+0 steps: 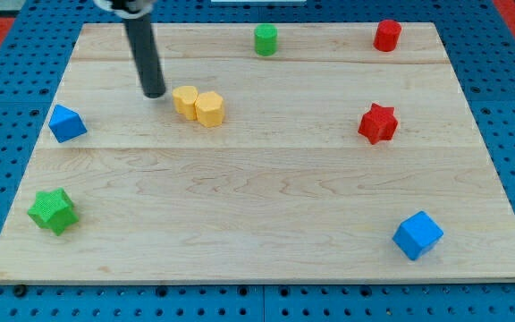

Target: Move the green star to the bottom left of the yellow hexagon

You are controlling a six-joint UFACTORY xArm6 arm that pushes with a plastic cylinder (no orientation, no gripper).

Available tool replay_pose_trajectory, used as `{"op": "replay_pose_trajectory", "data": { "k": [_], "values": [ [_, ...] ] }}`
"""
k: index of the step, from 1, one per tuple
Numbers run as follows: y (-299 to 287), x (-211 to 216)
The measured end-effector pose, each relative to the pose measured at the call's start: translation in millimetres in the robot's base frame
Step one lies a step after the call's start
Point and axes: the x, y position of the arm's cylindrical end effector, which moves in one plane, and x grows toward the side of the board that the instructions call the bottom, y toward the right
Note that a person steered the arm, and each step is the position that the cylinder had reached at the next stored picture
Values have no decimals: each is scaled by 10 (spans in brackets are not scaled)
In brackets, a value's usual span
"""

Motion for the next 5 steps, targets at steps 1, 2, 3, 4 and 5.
{"op": "replay_pose_trajectory", "data": {
  "k": [1,2,3,4,5],
  "values": [
    [-368,257],
    [206,700],
    [948,1217],
    [785,1873],
    [338,2469]
  ]
}}
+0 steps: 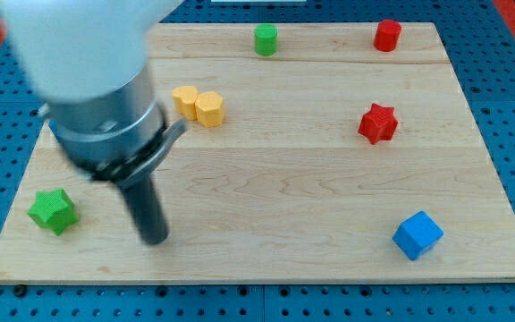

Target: Move the green star to the bottom left of the yellow hexagon

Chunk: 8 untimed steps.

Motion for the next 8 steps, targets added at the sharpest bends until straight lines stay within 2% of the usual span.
{"op": "replay_pose_trajectory", "data": {
  "k": [1,2,3,4,6,8],
  "values": [
    [-500,270],
    [-1352,252],
    [-1654,69],
    [-1286,-274],
    [-772,-698],
    [188,-1377]
  ]
}}
